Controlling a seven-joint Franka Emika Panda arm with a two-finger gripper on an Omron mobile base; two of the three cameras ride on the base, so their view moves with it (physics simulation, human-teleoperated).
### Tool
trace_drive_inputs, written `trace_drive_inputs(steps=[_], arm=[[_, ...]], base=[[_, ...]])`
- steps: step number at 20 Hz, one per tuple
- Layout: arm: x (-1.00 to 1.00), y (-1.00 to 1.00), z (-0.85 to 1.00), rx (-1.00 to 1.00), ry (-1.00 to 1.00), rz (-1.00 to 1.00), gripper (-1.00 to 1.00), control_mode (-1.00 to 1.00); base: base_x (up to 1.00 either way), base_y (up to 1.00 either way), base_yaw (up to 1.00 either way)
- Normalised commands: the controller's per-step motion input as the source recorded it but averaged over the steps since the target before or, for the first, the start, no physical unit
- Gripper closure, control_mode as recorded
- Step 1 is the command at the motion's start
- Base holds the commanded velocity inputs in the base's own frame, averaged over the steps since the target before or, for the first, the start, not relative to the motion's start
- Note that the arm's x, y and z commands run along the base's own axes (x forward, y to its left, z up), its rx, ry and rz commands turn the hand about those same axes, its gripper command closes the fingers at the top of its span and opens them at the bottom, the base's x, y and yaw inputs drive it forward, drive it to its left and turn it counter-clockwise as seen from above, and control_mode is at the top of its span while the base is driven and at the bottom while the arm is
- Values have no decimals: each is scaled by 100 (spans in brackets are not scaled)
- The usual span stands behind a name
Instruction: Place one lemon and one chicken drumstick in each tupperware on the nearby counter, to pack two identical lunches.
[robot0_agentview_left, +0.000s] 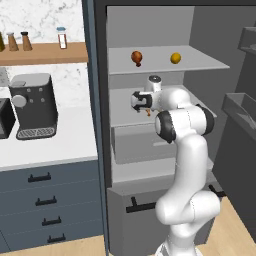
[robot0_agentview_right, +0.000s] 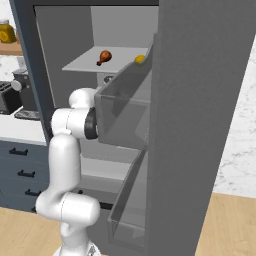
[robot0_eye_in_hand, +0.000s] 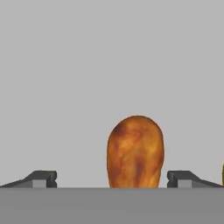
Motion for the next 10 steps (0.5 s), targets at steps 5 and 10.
trace_drive_inputs(steps=[5,10], arm=[[0,7,-18,0,0,0,100,-100],[0,8,-12,0,0,0,100,-100]], base=[[0,0,0],[0,0,0]])
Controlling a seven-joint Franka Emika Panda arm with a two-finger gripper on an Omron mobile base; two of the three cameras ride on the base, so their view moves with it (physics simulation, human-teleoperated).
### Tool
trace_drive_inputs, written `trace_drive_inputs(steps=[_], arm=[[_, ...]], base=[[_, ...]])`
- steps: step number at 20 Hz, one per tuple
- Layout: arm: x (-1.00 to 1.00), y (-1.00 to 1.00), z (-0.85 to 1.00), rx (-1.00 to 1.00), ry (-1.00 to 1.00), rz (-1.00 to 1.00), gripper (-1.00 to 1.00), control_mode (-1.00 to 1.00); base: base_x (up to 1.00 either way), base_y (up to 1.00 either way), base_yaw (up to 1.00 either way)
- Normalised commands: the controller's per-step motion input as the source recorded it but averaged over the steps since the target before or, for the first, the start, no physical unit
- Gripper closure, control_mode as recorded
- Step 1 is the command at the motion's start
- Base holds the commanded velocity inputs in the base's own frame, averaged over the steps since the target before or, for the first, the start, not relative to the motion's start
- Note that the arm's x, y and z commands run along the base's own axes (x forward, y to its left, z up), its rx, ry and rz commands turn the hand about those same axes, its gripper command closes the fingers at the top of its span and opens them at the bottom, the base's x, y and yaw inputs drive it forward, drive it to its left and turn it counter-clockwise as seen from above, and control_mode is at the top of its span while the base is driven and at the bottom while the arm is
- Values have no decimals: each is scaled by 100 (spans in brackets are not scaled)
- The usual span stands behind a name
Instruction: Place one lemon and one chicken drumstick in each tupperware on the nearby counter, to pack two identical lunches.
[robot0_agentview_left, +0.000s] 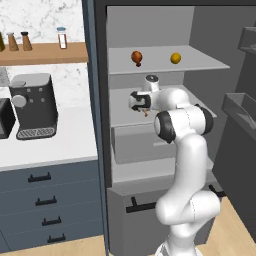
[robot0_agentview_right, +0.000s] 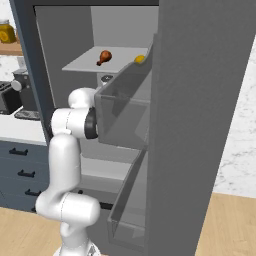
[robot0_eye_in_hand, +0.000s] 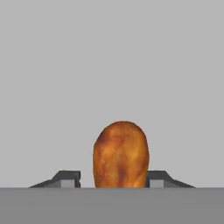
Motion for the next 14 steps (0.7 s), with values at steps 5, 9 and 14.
trace_drive_inputs(steps=[5,9,14], arm=[[0,2,-8,0,3,0,100,-100],[-17,3,-12,0,8,0,100,-100],[-79,6,-1,0,-2,0,100,-100]], base=[[0,0,0],[0,0,0],[0,0,0]])
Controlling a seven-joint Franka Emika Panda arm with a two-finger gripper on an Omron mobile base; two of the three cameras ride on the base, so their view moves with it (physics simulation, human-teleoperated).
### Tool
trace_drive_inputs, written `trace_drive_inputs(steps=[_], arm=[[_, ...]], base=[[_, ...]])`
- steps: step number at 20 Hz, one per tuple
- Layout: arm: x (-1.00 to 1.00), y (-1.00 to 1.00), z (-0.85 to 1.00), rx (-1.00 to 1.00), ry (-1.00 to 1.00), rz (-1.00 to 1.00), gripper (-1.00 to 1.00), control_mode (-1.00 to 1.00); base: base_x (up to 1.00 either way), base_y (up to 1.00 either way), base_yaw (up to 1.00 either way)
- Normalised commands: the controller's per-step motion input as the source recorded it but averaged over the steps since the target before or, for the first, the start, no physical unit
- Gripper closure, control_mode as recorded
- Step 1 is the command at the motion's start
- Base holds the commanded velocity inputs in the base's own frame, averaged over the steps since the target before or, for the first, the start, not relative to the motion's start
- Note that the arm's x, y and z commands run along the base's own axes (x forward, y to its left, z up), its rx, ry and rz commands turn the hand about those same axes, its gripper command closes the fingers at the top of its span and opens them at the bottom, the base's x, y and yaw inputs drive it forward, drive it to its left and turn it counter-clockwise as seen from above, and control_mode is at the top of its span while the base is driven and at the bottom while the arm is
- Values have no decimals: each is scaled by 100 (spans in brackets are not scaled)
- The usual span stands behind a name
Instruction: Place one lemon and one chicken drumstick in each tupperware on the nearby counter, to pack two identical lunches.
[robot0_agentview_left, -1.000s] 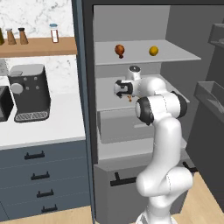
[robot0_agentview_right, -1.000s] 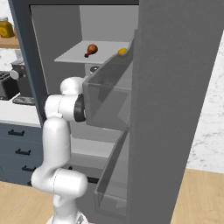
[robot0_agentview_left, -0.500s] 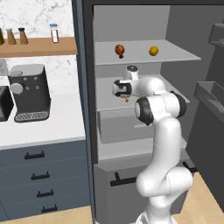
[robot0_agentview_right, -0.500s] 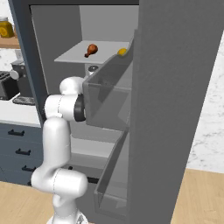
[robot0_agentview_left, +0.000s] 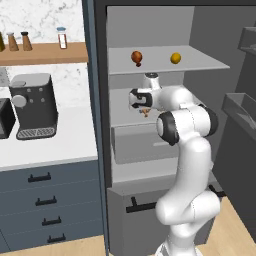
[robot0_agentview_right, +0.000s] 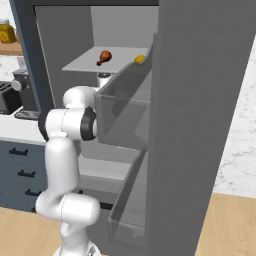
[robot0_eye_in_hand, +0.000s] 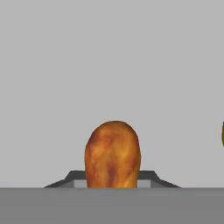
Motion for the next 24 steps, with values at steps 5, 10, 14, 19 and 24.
trace_drive_inputs(steps=[5,10,14,19,24], arm=[[-78,1,-10,0,-12,1,100,-100],[-36,0,-71,-2,-23,3,100,-100],[-60,0,25,0,-20,4,100,-100],[-81,0,100,4,0,3,100,-100],[-95,0,95,4,19,4,100,-100]], base=[[0,0,0],[0,0,0],[0,0,0],[0,0,0],[0,0,0]])
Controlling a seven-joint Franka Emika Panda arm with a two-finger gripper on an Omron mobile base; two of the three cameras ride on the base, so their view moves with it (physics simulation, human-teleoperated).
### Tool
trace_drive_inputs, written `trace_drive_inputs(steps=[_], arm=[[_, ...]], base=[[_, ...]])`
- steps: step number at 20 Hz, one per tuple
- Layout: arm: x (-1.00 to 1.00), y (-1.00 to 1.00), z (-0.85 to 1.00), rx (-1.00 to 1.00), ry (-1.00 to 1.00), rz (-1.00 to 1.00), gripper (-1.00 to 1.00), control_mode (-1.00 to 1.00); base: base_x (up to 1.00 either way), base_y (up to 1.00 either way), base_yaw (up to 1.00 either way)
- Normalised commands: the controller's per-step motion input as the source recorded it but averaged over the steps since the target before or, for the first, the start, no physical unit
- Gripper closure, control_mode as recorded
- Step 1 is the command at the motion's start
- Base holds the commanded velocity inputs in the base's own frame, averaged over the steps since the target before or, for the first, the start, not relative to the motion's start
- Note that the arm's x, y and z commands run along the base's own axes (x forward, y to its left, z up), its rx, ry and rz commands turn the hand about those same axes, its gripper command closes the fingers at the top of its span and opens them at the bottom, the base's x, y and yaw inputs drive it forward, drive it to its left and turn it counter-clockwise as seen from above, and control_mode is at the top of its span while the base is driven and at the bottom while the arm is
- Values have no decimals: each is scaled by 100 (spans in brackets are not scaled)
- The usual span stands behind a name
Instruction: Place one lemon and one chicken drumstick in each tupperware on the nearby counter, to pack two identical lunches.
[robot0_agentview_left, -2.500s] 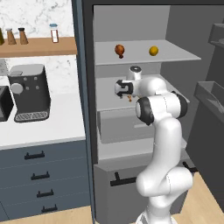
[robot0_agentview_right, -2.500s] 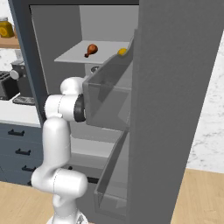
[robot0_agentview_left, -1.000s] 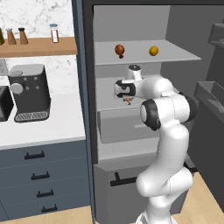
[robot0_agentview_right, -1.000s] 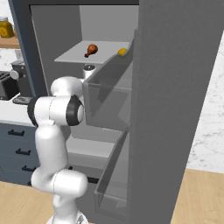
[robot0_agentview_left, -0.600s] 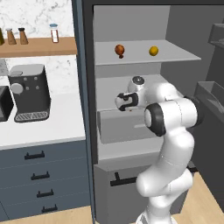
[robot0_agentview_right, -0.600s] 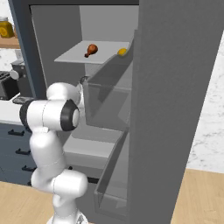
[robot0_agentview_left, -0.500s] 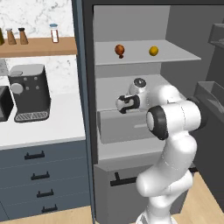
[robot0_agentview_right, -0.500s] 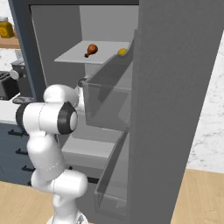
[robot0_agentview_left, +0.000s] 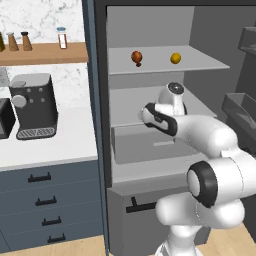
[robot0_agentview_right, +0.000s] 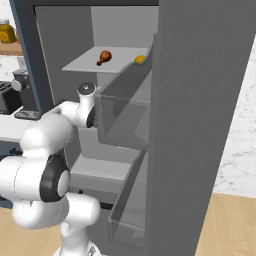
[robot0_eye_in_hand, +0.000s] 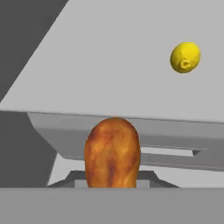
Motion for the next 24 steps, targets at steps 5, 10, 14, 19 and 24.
trace_drive_inputs(steps=[5,10,14,19,24], arm=[[-72,0,72,0,49,5,100,-100],[-82,2,5,-11,45,4,100,-100],[-100,0,-50,-10,-2,0,100,-100],[-100,0,-27,0,-17,0,100,-100],[-71,0,-3,0,-4,0,100,-100]], base=[[0,0,0],[0,0,0],[0,0,0],[0,0,0],[0,0,0]])
